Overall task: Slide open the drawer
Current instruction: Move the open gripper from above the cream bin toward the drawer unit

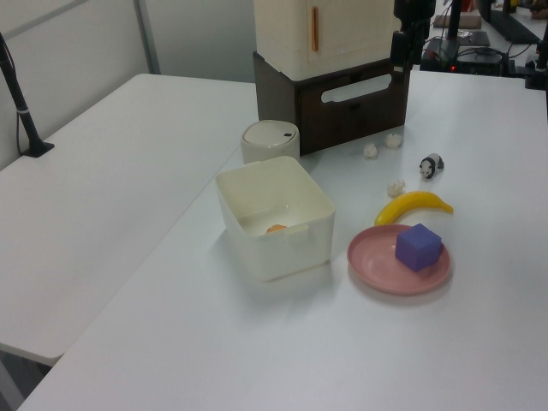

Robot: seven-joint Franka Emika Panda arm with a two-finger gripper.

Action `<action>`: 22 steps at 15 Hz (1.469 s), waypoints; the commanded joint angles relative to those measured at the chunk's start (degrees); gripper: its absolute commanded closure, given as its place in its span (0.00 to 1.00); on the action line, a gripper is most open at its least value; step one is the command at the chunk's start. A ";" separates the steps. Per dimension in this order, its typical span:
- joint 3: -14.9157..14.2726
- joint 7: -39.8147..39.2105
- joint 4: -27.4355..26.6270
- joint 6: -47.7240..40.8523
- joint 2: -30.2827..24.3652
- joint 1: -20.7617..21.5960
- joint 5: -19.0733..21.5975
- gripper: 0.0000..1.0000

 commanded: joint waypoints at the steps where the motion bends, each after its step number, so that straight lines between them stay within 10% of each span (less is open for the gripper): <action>1: -0.05 -0.63 -0.26 1.75 -0.16 -0.11 1.52 0.00; 22: -0.05 -1.32 -0.09 1.86 0.98 -0.11 1.43 0.00</action>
